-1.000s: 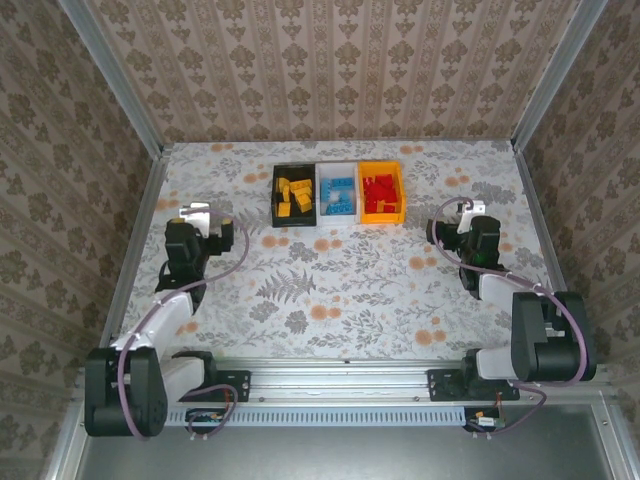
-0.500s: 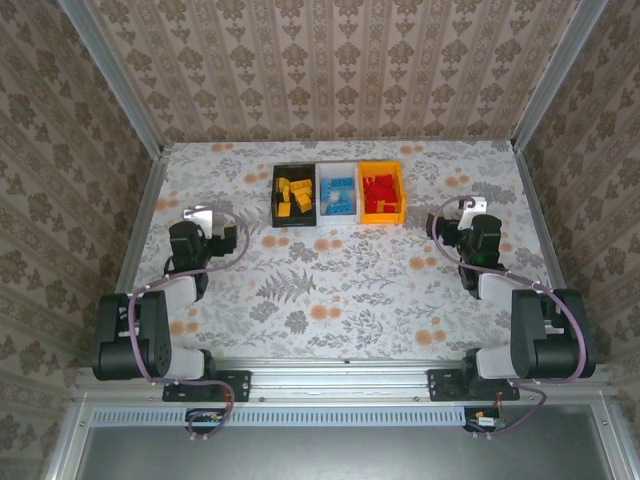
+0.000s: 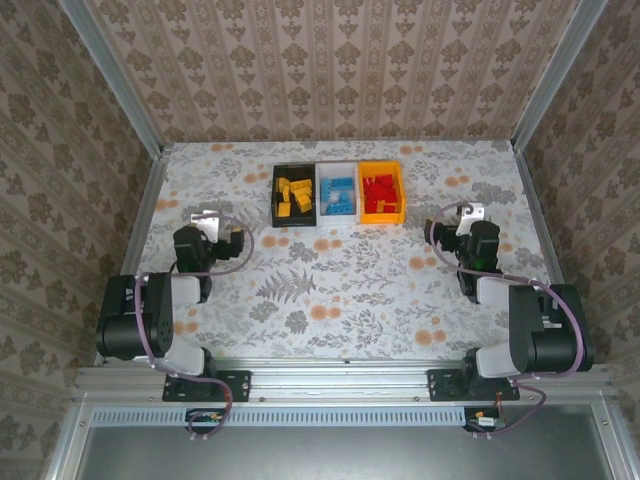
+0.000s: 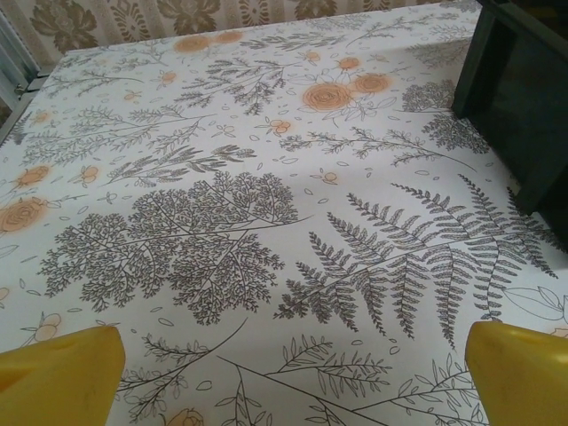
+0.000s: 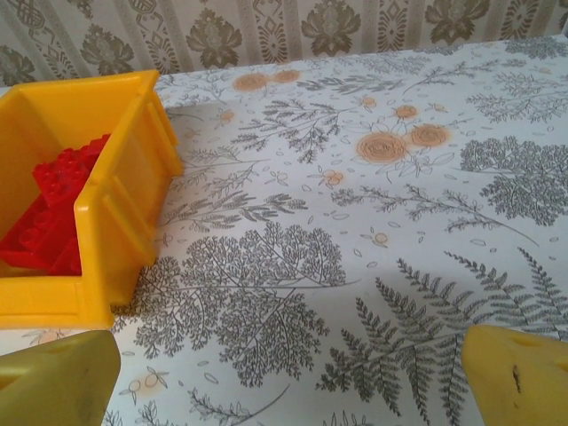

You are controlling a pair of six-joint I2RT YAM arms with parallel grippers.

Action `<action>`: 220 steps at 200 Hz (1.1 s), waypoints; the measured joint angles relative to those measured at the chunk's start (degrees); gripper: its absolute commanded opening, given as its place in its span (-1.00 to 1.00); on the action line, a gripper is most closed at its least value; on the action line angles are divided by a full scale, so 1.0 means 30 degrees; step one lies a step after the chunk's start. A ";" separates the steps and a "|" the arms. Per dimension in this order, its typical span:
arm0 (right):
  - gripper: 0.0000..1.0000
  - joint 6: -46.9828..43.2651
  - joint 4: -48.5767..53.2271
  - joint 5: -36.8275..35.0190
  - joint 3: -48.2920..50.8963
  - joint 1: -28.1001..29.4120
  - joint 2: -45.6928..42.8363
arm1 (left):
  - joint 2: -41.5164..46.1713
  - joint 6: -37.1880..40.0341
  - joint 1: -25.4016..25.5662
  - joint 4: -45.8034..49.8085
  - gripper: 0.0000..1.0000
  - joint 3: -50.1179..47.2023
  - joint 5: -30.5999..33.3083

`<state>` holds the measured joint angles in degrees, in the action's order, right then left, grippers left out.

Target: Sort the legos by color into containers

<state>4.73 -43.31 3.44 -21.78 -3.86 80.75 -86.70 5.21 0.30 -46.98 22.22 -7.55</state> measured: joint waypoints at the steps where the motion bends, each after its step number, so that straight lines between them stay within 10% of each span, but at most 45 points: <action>1: 1.00 0.0000 -0.0066 0.0000 0.0066 0.0000 0.0000 | -0.0015 0.0000 0.0000 -0.0029 1.00 0.0000 0.0000; 220: 1.00 -0.0007 -0.6033 -0.0525 0.2157 0.0342 0.2004 | -0.0342 -0.0015 0.0306 -0.0838 1.00 -0.0029 0.2171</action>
<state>4.71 -61.41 1.87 -15.31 -2.83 86.76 -87.72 5.17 1.21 -49.50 22.13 -1.04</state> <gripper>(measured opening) 0.999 0.997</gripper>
